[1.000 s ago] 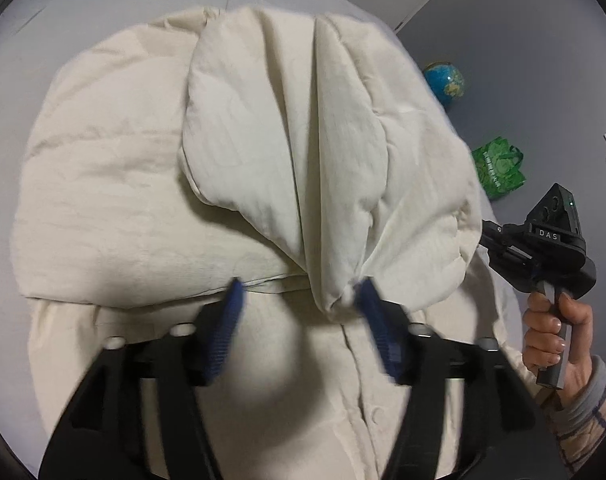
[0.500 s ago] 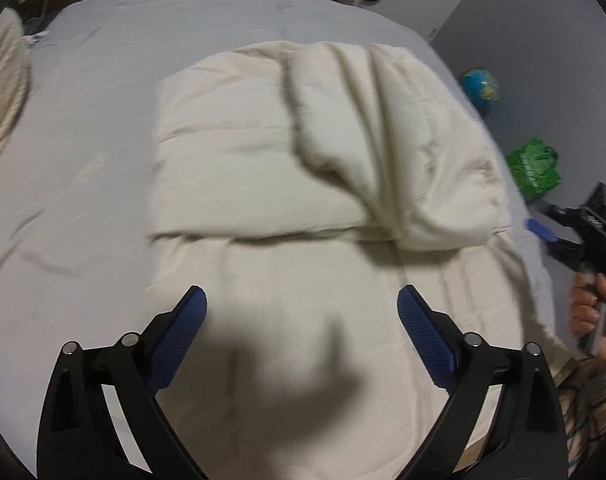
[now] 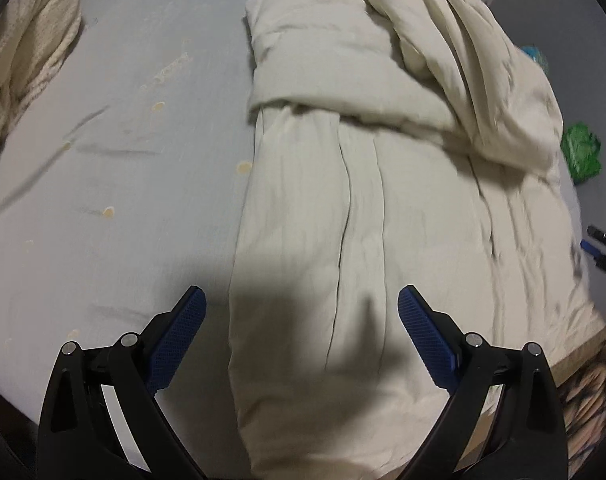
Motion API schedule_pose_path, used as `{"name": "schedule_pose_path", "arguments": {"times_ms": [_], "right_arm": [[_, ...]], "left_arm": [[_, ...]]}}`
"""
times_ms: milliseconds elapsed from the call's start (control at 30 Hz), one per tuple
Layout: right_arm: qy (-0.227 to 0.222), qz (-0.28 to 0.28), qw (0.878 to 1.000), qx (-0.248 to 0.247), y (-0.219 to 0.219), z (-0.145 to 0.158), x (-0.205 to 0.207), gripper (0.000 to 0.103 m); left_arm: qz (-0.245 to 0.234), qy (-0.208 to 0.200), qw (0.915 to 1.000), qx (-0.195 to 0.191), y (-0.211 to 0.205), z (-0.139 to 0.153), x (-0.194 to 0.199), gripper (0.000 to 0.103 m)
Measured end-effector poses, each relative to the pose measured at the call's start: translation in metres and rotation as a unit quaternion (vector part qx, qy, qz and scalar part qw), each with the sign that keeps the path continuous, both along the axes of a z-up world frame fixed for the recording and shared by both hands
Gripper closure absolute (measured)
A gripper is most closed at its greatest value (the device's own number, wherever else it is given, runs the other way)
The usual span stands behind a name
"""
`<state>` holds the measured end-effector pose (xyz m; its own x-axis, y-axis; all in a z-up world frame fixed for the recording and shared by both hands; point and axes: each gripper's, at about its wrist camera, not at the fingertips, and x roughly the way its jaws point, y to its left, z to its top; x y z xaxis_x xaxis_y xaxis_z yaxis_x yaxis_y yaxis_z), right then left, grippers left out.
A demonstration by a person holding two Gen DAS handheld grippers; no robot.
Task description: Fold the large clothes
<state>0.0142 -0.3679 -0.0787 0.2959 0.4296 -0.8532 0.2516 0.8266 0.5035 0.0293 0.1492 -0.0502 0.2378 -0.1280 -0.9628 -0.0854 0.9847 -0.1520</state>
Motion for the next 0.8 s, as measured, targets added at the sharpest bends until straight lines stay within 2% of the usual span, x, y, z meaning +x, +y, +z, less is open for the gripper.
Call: {"name": "schedule_pose_path", "arguments": {"times_ms": [133,233,300,433,567,700,800], "right_arm": [[0.030,0.026,0.999,-0.029,0.000,-0.012,-0.012,0.044],[0.053,0.045,0.995,-0.068,0.000,-0.019,-0.021,0.044],[0.065,0.055,0.994,-0.074,0.000,-0.023,-0.026,0.043],[0.093,0.080,0.991,-0.060,0.001,-0.037,-0.037,0.041],[0.094,0.083,0.991,-0.041,-0.001,-0.036,-0.043,0.040],[0.095,0.092,0.990,-0.042,0.002,-0.035,-0.045,0.040],[0.096,0.108,0.989,-0.024,0.007,-0.033,-0.049,0.040]], "left_arm": [[-0.010,0.016,0.9995,0.026,-0.002,-0.006,-0.014,0.010],[-0.012,0.028,0.9985,0.046,-0.002,-0.011,-0.022,0.010],[-0.011,0.034,0.9980,0.052,0.000,-0.014,-0.026,0.010],[-0.015,0.056,0.9969,0.053,0.003,-0.023,-0.032,0.010],[-0.026,0.059,0.9967,0.048,0.002,-0.026,-0.035,0.010],[-0.041,0.070,0.9959,0.040,-0.007,-0.030,-0.034,0.010],[-0.060,0.083,0.9944,0.025,-0.029,-0.038,-0.039,0.015]]}}
